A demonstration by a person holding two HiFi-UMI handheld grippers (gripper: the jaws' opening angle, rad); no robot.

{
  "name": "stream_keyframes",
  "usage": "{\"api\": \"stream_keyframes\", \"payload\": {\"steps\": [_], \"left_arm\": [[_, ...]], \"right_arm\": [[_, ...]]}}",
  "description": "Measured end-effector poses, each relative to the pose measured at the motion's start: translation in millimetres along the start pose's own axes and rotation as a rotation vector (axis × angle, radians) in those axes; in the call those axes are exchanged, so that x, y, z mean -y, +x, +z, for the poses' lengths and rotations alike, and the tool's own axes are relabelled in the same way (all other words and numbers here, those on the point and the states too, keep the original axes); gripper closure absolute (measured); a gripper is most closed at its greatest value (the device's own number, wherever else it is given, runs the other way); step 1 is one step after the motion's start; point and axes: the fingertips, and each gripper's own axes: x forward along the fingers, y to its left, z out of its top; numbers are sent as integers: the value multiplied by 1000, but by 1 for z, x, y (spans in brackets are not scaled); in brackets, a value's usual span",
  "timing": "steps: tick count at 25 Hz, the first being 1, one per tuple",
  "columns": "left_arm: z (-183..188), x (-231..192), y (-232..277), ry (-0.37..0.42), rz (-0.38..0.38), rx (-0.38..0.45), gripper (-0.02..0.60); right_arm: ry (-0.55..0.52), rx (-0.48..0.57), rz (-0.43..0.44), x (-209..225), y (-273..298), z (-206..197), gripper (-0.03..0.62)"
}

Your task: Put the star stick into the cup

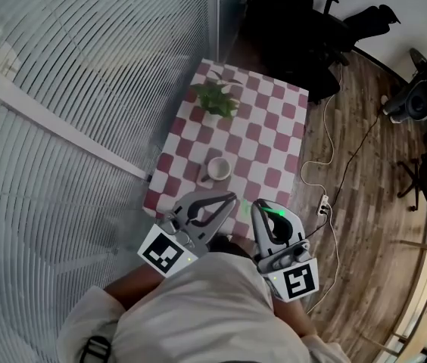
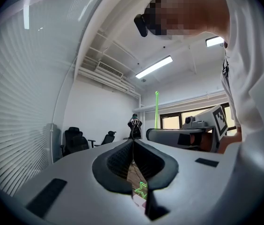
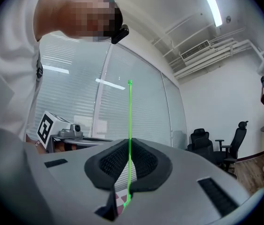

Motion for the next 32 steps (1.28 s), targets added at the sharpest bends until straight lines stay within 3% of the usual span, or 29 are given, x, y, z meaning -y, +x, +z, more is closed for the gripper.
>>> {"api": "stream_keyframes", "payload": {"steps": [19, 32], "left_arm": [[-11, -23, 59, -5, 28, -23, 549], [-12, -25, 76, 1, 29, -38, 549]], "right_arm": [[24, -14, 34, 61, 17, -10, 554], [28, -14, 43, 78, 20, -8, 554]]}}
